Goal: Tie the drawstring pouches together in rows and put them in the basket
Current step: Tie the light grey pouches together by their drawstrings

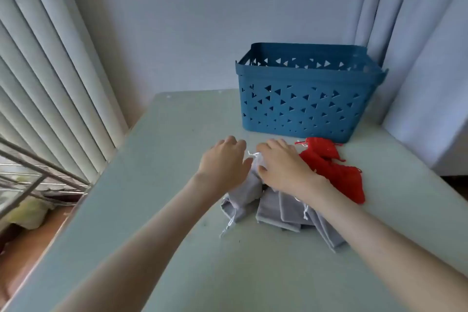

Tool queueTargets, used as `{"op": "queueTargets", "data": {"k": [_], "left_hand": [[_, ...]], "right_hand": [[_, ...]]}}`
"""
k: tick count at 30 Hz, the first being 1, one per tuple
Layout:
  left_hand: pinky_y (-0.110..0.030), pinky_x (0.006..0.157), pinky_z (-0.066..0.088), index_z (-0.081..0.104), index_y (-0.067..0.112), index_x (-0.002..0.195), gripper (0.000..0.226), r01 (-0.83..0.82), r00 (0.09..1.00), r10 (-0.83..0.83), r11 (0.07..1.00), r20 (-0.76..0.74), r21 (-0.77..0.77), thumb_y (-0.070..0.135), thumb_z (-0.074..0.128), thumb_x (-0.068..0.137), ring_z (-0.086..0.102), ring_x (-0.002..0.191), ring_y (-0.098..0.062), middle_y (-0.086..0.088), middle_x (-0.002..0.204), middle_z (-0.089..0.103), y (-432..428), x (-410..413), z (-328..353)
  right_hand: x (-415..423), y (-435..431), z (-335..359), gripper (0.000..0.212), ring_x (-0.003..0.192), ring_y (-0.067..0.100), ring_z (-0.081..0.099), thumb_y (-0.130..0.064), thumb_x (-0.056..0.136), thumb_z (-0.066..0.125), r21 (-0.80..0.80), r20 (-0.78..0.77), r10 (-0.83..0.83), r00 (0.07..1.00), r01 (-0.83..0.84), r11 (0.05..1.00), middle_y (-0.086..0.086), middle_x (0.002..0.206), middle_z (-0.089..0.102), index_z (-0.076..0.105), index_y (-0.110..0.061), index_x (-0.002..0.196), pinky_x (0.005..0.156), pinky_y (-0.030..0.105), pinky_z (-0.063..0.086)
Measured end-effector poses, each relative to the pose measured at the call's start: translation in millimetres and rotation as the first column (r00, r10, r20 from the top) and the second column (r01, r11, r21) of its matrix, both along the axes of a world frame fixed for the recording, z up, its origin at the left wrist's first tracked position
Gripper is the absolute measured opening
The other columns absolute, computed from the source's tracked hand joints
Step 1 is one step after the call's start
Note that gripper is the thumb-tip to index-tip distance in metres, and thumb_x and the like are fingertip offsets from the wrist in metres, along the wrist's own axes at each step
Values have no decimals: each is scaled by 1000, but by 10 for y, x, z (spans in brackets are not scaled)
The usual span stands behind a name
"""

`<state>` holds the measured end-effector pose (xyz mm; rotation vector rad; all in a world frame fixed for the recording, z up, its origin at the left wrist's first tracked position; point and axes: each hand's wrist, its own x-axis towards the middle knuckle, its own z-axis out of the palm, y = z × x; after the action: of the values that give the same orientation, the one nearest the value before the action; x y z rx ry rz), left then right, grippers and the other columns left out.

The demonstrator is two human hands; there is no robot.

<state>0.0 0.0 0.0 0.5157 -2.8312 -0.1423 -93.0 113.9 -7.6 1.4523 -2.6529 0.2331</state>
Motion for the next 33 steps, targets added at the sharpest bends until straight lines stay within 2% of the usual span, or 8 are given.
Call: {"op": "queueTargets", "data": {"k": [6, 12, 18, 21, 24, 27, 31, 33], "left_hand": [[-34, 81, 46, 53, 14, 122, 34, -29, 995, 21, 996, 92, 87, 36, 45, 96, 56, 107, -26, -5, 118, 56, 16, 444, -33], [-32, 80, 43, 48, 22, 130, 34, 25, 981, -41, 996, 192, 85, 20, 43, 97, 55, 109, -27, -4, 124, 53, 56, 696, -114], [-19, 104, 19, 41, 27, 141, 69, 340, 940, -334, 930, -68, 140, -10, 41, 82, 33, 133, -18, 7, 143, 44, 105, 788, -255], [-18, 101, 10, 40, 29, 141, 53, 240, 956, -230, 970, -181, 35, 8, 49, 93, 33, 133, -15, 9, 140, 47, 117, 775, -317], [-20, 86, 29, 56, 20, 121, 27, 142, 962, -86, 968, -259, 207, 18, 53, 94, 54, 105, -20, 0, 110, 64, 127, 790, -256], [-17, 56, 32, 58, 15, 86, 10, 84, 945, 96, 853, -313, 515, 14, 52, 94, 49, 66, -16, -2, 75, 57, 41, 833, -228], [-28, 69, 55, 59, -2, 103, 15, 116, 940, 286, 243, -185, 963, 8, 51, 96, 59, 82, -24, -14, 90, 61, -82, 987, -340], [-27, 68, 57, 58, 1, 107, 14, 59, 962, 258, 134, -92, 989, 7, 52, 95, 62, 83, -23, -14, 94, 63, -107, 1079, -422]], "right_hand": [[381, 51, -172, 67, 132, 27, 33, -58, 83, 52, 173, 217, 70, 974, -109, 979, -4, 146, 40, 30, -34, 142, 104, 47, 24], [507, 71, -416, 57, 132, 24, 35, -39, 92, 50, 160, 120, -10, 993, -9, 987, -2, 148, 38, 30, -25, 144, 105, 40, 23], [547, 144, -442, 23, 102, 22, 59, -16, 95, 49, -306, 193, 17, 981, 44, 951, 4, 106, 67, 63, -18, 112, 85, 33, 44], [573, 192, -362, 18, 90, 17, 61, -12, 95, 50, -445, 330, 102, 938, 59, 894, 3, 95, 67, 63, -14, 108, 76, 29, 48], [656, 250, -203, 18, 79, -4, 57, -8, 94, 52, -560, 442, 247, 862, 51, 827, -12, 85, 64, 62, -21, 100, 71, 16, 44], [744, 245, -96, 12, 82, -3, 61, -18, 93, 57, -611, 621, 354, 699, 149, 777, -9, 91, 68, 60, -23, 103, 76, 16, 47], [739, 146, -160, 40, 95, 12, 61, -45, 83, 59, -531, 847, 482, 226, 416, 738, 0, 109, 62, 53, -26, 117, 82, 31, 48], [727, 98, -243, 32, 86, 15, 61, -32, 91, 57, -472, 880, 440, 178, 432, 768, 4, 104, 62, 53, -18, 119, 71, 28, 49]]}}
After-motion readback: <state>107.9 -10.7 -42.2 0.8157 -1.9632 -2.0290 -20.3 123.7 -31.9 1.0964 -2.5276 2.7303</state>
